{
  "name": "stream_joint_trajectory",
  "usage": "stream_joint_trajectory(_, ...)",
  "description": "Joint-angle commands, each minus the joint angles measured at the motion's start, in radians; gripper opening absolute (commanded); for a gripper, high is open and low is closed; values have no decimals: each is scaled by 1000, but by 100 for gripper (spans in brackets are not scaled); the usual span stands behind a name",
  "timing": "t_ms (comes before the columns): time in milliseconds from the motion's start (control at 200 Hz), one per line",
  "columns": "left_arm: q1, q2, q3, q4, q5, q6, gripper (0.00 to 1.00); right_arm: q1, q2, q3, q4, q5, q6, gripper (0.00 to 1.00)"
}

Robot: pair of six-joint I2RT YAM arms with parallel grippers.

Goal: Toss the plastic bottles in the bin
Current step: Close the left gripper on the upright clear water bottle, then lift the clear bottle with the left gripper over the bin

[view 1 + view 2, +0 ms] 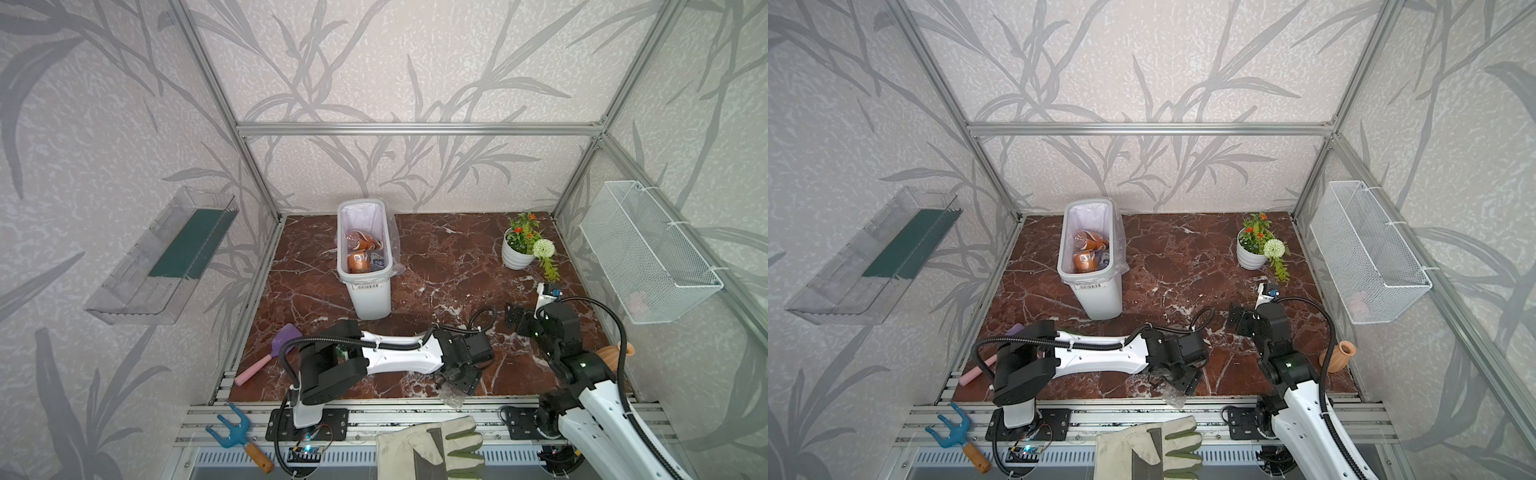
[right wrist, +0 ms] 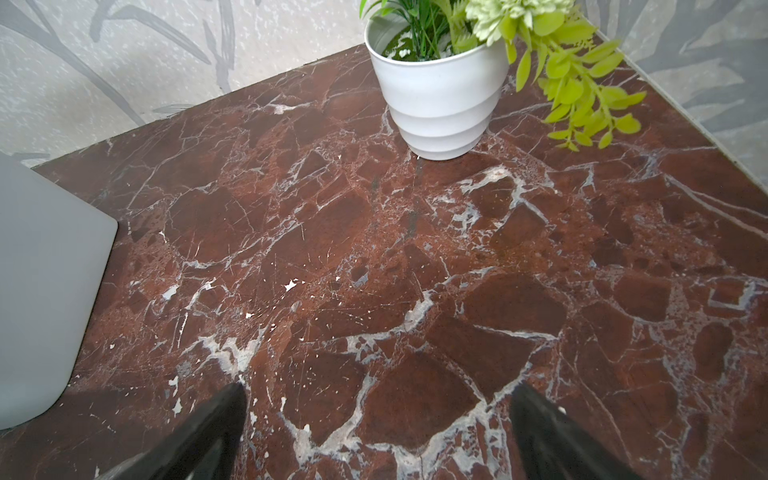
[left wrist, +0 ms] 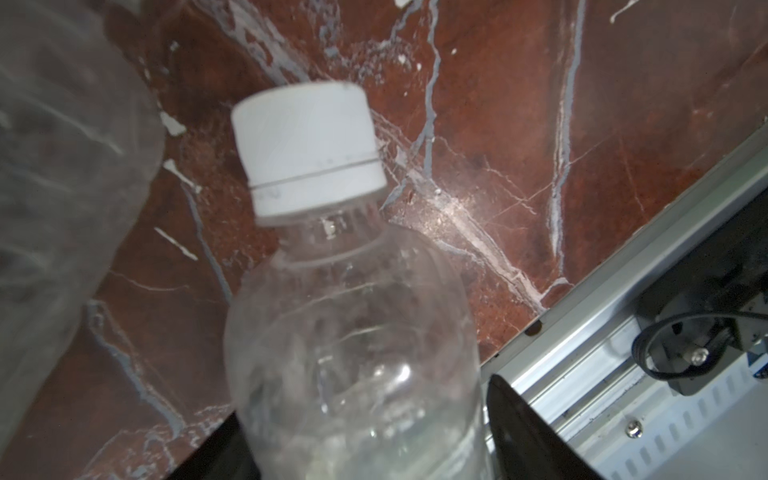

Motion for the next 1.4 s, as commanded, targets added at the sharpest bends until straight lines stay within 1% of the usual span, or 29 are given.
stream_joint_trajectory(0, 0, 1, 19, -7, 9, 15, 71, -6, -8, 3, -14, 6, -10, 99)
stream_joint_trajectory(110, 0, -7, 14, -4, 8, 20, 70, -5, -2, 4, -13, 8, -10, 99)
stream_joint_trajectory(200, -1, -37, -3, 16, -15, 21, 59, -6, -1, 5, -14, 16, -8, 99)
stream_joint_trajectory(275, -1, -112, -39, 59, -75, 24, 57, -6, -6, 9, -23, 27, -7, 99)
stream_joint_trajectory(340, 0, -193, -68, 99, -129, 49, 56, -6, -15, 9, -24, 34, -4, 99)
stream_joint_trajectory(410, 0, -274, -75, 103, -198, 87, 56, -5, -19, 7, -19, 35, 4, 99)
stream_joint_trajectory(465, -1, -334, -65, 85, -273, 114, 56, -6, -21, 9, -13, 27, 4, 99)
stream_joint_trajectory(535, -7, -419, -59, 68, -398, 156, 56, -6, -25, 7, 2, 11, -10, 99)
stream_joint_trajectory(630, -12, -548, -80, 112, -546, 249, 59, -6, -30, -2, 43, -27, -13, 100)
stream_joint_trajectory(735, -18, -688, -99, 171, -738, 393, 59, -4, -9, 2, 73, -58, -8, 98)
stream_joint_trajectory(775, -28, -743, -115, 215, -825, 455, 59, -3, 5, 7, 77, -67, -6, 97)
stream_joint_trajectory(815, -34, -802, -141, 282, -871, 529, 59, 0, 18, 11, 84, -76, -3, 96)
stream_joint_trajectory(910, -40, -924, -221, 481, -876, 711, 56, 18, 53, 15, 112, -78, 11, 95)
stream_joint_trajectory(990, -40, -989, -274, 625, -875, 874, 55, 45, 77, 24, 127, -64, 14, 94)
stream_joint_trajectory(1090, -39, -1036, -302, 752, -854, 1053, 53, 94, 103, 40, 129, -13, 5, 93)
stream_joint_trajectory(1219, -36, -1066, -318, 869, -777, 1215, 53, 149, 123, 55, 129, 53, -2, 94)
stream_joint_trajectory(1279, -17, -1066, -314, 883, -749, 1256, 53, 155, 128, 59, 129, 61, -2, 94)
stream_joint_trajectory(1334, 39, -1068, -309, 879, -723, 1253, 53, 158, 130, 62, 131, 64, -1, 94)
stream_joint_trajectory(1359, 85, -1066, -300, 860, -716, 1222, 54, 158, 129, 62, 131, 64, 1, 94)
stream_joint_trajectory(1394, 176, -1062, -278, 785, -693, 1131, 54, 159, 128, 65, 131, 64, 2, 93)
